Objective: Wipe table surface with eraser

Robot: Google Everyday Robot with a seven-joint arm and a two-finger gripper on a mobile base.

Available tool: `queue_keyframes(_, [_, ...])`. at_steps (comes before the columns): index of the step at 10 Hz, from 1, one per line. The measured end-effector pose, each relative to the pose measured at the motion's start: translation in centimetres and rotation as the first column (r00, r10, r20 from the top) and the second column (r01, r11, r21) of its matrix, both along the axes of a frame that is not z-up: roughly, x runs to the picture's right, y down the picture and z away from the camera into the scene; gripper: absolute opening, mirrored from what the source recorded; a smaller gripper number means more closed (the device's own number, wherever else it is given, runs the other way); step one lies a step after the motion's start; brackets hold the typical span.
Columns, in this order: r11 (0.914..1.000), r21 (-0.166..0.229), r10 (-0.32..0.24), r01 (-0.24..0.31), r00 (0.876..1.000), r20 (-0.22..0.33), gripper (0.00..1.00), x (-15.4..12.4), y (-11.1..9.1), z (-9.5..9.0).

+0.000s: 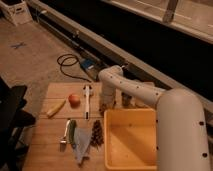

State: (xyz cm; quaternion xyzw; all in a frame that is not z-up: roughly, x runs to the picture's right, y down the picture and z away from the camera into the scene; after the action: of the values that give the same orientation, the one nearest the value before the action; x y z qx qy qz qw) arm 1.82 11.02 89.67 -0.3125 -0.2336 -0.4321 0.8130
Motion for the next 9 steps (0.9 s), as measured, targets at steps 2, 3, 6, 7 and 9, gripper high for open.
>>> queue_keyframes(2, [0.9997,0.022,-0.012,0.012,1.0,-0.027,0.0,0.9,-2.0,1.6])
queue_keyframes(3, [0.9993,0.036,-0.012,0.013,1.0,-0.025,0.0,0.7,-3.1,2.5])
queue_keyframes(6, [0.9972,0.075,-0.005,0.003,0.999,0.036,0.0,-2.2,-4.2,3.0])
queue_keyframes(7, [0.9967,0.082,-0.008,0.002,0.997,0.077,0.0,-4.1,-3.9,2.6])
queue_keyframes(9, [0.9972,0.073,-0.021,0.011,0.991,0.136,0.0,-6.4,-2.3,1.1])
